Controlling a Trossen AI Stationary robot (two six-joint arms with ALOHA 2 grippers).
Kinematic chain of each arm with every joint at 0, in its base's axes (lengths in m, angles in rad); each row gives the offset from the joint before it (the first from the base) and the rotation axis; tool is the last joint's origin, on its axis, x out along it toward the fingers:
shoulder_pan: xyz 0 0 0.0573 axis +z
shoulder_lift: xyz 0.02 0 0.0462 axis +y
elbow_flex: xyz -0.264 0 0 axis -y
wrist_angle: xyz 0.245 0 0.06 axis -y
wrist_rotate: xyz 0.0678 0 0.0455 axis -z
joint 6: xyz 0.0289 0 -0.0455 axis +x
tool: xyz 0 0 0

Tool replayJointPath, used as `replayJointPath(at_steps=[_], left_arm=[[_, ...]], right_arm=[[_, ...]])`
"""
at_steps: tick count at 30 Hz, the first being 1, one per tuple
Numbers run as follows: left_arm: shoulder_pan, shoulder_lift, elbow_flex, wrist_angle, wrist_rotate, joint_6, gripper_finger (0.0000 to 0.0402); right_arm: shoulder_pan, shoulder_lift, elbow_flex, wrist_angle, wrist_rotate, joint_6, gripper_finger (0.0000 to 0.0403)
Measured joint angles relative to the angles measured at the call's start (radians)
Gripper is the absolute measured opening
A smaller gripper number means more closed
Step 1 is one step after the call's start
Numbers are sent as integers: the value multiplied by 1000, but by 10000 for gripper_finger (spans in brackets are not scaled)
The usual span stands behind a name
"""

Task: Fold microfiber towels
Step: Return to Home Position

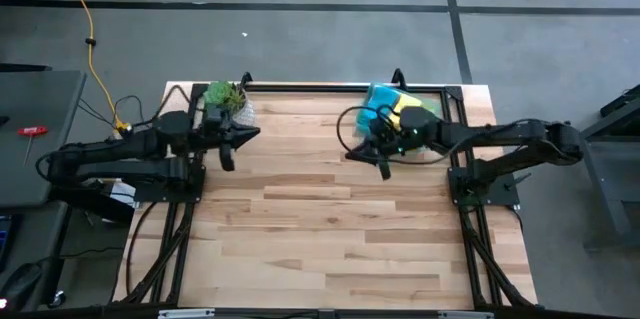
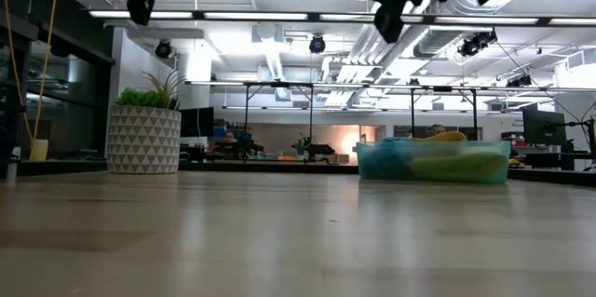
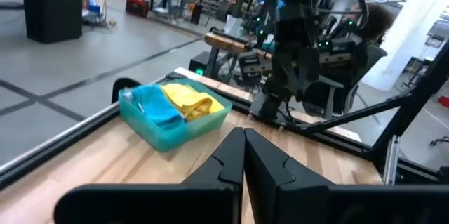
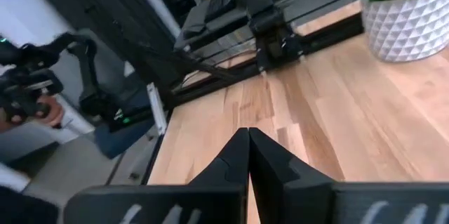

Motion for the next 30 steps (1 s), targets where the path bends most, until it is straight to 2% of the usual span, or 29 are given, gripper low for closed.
replayJointPath(at_steps=[4,7,12,15,28,30], left_arm=[[-9,-69,-14,-46,23,9,0],[-45,-139,-81,-18,44,13,0],[-131,-262,-244,135,23,-36,0],[-165,-327,-313,156,-8,-29,0],[-171,-499,-505,188,-34,-114,0],[-171,-510,-510,141,-58,-133,0]], right_arm=[[110,-31,-6,-12,161,-5,0],[170,-32,-4,-19,205,9,0],[227,-33,-4,-18,216,184,0],[251,-32,-4,-18,215,251,0],[262,-32,-14,-11,198,256,0],[262,-32,-29,13,197,258,0]])
